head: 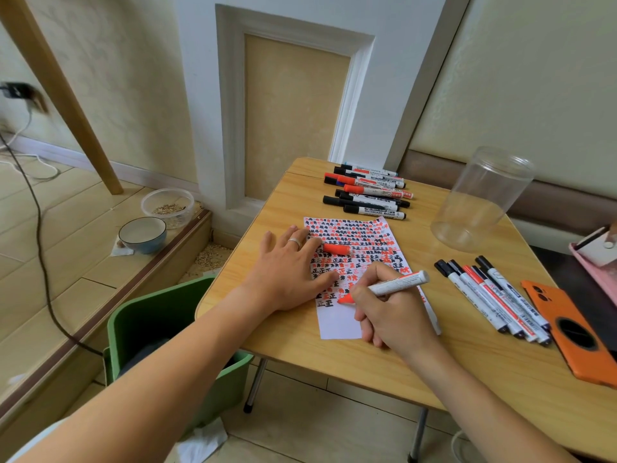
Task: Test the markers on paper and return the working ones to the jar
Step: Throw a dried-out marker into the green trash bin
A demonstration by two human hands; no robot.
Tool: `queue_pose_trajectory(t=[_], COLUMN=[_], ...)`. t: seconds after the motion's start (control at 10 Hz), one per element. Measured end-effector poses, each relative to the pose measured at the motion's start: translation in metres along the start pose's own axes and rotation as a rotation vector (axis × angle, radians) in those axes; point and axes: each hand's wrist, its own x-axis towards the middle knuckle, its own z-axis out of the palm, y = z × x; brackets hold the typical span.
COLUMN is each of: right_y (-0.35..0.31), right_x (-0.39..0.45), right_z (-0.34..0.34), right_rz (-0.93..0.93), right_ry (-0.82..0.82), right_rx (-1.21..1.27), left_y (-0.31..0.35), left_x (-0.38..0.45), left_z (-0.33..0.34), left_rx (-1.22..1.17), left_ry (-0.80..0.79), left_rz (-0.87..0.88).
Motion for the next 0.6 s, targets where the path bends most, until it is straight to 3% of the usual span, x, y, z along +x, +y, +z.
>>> queue_pose_trajectory(t=[0.6], right_y=[0.0015], right_x=[0.0005], right_z=[-0.0002], right_rz=[-0.027], right_ry=[-0.047], right_rx=[-0.012], left_y=[0.0000], left_x=[0.0005], left_z=[-0.0001], left_rx=[0.005], left_ry=[-0.009], left_rz=[0.000])
